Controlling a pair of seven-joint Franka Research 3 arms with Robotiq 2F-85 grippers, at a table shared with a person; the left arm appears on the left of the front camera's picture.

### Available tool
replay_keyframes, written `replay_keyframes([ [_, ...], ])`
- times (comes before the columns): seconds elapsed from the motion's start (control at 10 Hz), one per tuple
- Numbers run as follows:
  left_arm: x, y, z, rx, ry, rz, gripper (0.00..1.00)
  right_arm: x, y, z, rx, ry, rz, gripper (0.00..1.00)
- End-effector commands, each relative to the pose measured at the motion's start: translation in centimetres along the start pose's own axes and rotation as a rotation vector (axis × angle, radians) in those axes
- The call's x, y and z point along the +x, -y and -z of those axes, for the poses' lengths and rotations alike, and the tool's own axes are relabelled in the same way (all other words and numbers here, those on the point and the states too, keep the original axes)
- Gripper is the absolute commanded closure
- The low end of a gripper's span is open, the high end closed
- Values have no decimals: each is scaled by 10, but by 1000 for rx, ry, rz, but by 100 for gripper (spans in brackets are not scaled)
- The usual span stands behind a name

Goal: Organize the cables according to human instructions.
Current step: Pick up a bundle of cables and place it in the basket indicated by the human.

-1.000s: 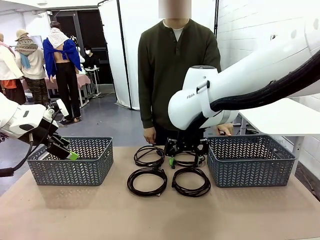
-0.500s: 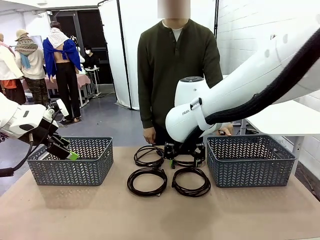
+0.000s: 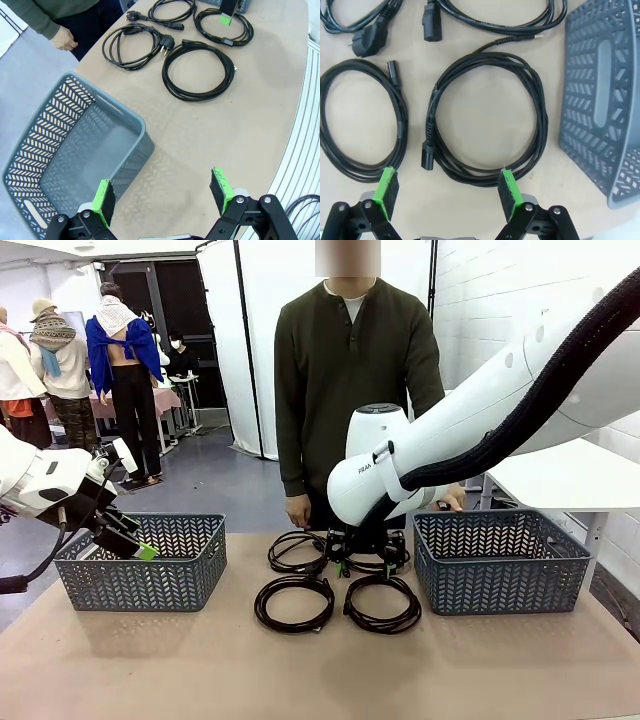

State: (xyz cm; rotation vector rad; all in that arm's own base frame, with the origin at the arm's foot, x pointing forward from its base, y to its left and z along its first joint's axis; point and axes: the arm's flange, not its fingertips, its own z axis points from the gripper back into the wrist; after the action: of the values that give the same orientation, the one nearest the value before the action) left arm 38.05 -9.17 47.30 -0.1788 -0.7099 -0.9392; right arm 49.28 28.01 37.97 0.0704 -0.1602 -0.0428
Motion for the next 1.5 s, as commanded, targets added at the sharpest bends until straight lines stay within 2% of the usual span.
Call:
replay_keyframes([
  [0.0, -1, -2, 1, -5, 8, -12, 0, -3, 0, -4, 0, 4, -11, 0],
  [0.4, -1, -2, 1, -5, 8, -12, 0, -1, -2, -3, 2, 5, -4, 0],
  [0.7, -1, -2, 1, -5, 8, -12, 0, 6, -1, 14, -14, 14, 80, 0],
  [1.4, -1, -2, 1, -5, 8, -12, 0, 12, -7, 42, -59, 15, 146, 0],
])
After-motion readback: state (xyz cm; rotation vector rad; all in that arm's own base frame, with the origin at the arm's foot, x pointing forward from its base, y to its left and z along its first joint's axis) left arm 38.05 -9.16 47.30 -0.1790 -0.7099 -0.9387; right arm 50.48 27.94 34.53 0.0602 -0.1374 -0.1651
